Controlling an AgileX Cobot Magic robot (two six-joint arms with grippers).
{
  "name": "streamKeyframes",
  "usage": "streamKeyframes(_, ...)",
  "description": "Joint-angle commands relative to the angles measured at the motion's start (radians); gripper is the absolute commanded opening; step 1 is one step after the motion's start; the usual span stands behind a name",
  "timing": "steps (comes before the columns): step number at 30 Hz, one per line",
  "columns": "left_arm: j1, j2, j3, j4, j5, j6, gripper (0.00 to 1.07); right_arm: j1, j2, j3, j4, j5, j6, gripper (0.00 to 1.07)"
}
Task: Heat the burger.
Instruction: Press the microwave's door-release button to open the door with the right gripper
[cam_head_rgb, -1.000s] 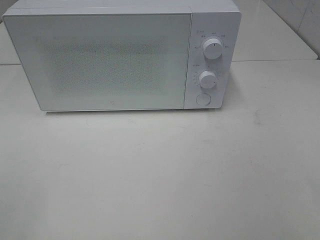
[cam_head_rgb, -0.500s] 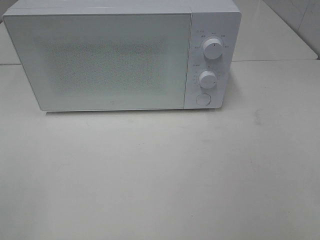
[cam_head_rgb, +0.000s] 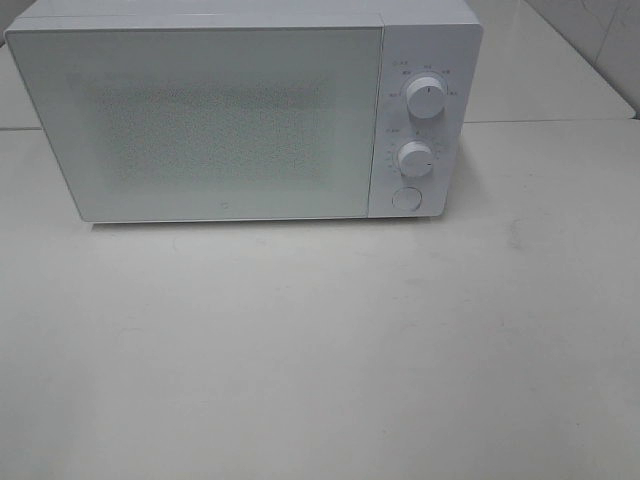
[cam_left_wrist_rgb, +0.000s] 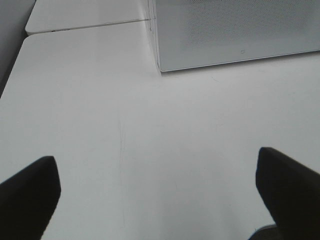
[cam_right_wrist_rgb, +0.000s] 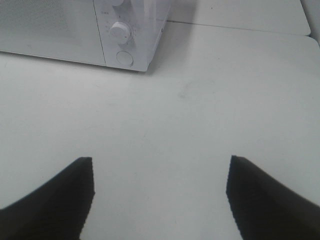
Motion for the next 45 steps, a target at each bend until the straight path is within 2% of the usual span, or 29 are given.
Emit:
streamKeyframes(1, 0.001, -0.021, 0.003, 0.000, -0.012, -0.004, 1.00, -0.005, 0.056, -0.009, 0.001, -0.090, 0.007, 0.75)
streamKeyframes(13, 0.001, -0.021, 0.003, 0.000, -0.012, -0.004, 1.00, -0.003, 0.325, -0.009, -0.005, -0.480, -0.033, 0.75)
streamKeyframes(16, 0.001, -0.021, 0.003, 0.000, -0.012, -0.004, 1.00, -0.003, 0.447, -0.009, -0.004, -0.630, -0.031, 0.75)
streamKeyframes(22, 0.001, -0.021, 0.003, 0.000, -0.012, -0.004, 1.00, -0.003, 0.535, -0.009, -0.001, -0.717, -0.031, 0.75)
streamKeyframes(25, 0.001, -0.021, 0.003, 0.000, -0.012, -0.004, 1.00, -0.003, 0.606, 0.005, -0.001, -0.831, -0.030, 0.75)
streamKeyframes(27, 0.001, -0.021, 0.003, 0.000, -0.012, -0.004, 1.00, -0.003, 0.647, 0.058, -0.001, -0.968, -0.030, 0.75)
streamKeyframes(30, 0.001, -0.021, 0.003, 0.000, -0.012, -0.004, 1.00, -0.003, 0.657, 0.074, -0.001, -1.009, -0.029, 0.75)
streamKeyframes(32, 0.001, -0.021, 0.003, 0.000, -0.012, -0.004, 1.00, -0.003, 0.700, 0.153, -0.001, -1.201, -0.026, 0.75)
streamKeyframes(34, 0.001, -0.021, 0.003, 0.000, -0.012, -0.004, 1.00, -0.003, 0.712, 0.171, -0.001, -1.245, -0.026, 0.75)
streamKeyframes(35, 0.001, -0.021, 0.003, 0.000, -0.012, -0.004, 1.00, -0.003, 0.742, 0.216, 0.008, -1.348, -0.026, 0.75)
streamKeyframes(38, 0.001, -0.021, 0.003, 0.000, -0.012, -0.004, 1.00, -0.003, 0.756, 0.235, 0.013, -1.382, -0.026, 0.75)
streamKeyframes(41, 0.001, -0.021, 0.003, 0.000, -0.012, -0.004, 1.00, 0.001, 0.845, 0.304, 0.078, -1.562, -0.030, 0.75)
streamKeyframes(45, 0.001, -0.021, 0.003, 0.000, -0.012, -0.004, 1.00, 0.001, 0.911, 0.332, 0.113, -1.643, -0.035, 0.75)
